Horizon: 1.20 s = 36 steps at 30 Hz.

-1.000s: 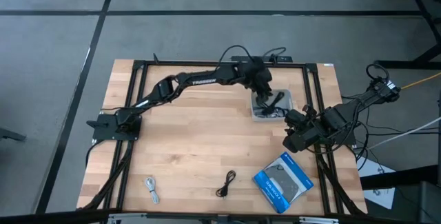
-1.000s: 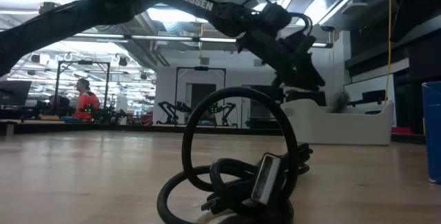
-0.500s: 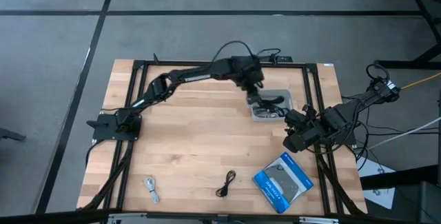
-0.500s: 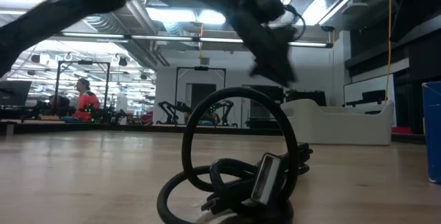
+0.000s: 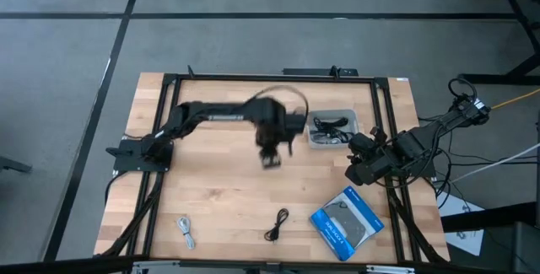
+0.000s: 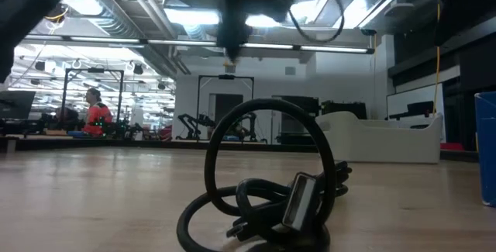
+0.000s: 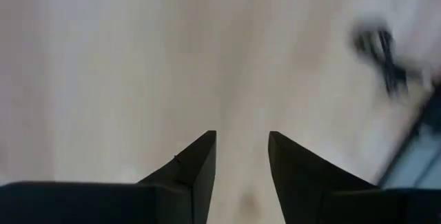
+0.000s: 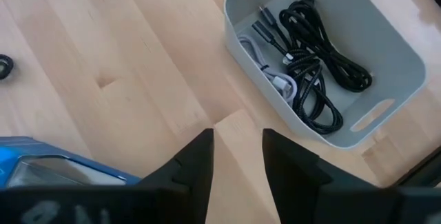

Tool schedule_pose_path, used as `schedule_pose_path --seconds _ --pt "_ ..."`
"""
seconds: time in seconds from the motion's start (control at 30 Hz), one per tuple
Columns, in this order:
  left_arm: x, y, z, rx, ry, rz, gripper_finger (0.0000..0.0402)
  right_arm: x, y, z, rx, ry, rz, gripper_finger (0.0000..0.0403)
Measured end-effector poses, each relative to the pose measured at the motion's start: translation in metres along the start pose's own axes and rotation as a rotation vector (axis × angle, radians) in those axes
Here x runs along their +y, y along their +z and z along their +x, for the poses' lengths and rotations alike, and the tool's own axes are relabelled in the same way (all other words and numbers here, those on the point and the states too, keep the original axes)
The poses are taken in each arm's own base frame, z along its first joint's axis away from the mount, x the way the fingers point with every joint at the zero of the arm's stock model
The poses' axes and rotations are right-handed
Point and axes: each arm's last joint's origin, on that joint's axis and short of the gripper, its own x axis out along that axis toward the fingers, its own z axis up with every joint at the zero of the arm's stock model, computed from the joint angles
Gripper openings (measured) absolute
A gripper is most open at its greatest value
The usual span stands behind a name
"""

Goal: Pick and place USB-C Cables
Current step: Move the white USB cable to the center of the table

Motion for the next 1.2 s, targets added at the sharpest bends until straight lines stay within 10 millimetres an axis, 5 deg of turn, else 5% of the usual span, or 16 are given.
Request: schedule_pose_path --seconds 0.3,0.57,0.8,1.2 --pt "-0.077 -0.078 0.044 0.216 0.127 0.051 0.0127 0.005 -0.001 0.000 0.006 0.038 0.003 0.0129" --pt "-0.108 -0.154 0.069 0.264 0.312 -0.295 0.0127 0.016 -0.006 -0.005 -0.019 0.122 0.028 0.0129" --pt "-0.135 -0.199 0.101 0.288 0.340 -0.639 0.0127 0.023 -0.016 -0.011 -0.018 0.171 0.029 0.0129" --pt "-0.171 -0.258 0.141 0.420 0.306 -0.798 0.0127 0.042 -0.030 -0.011 -0.015 0.215 -0.037 0.0129"
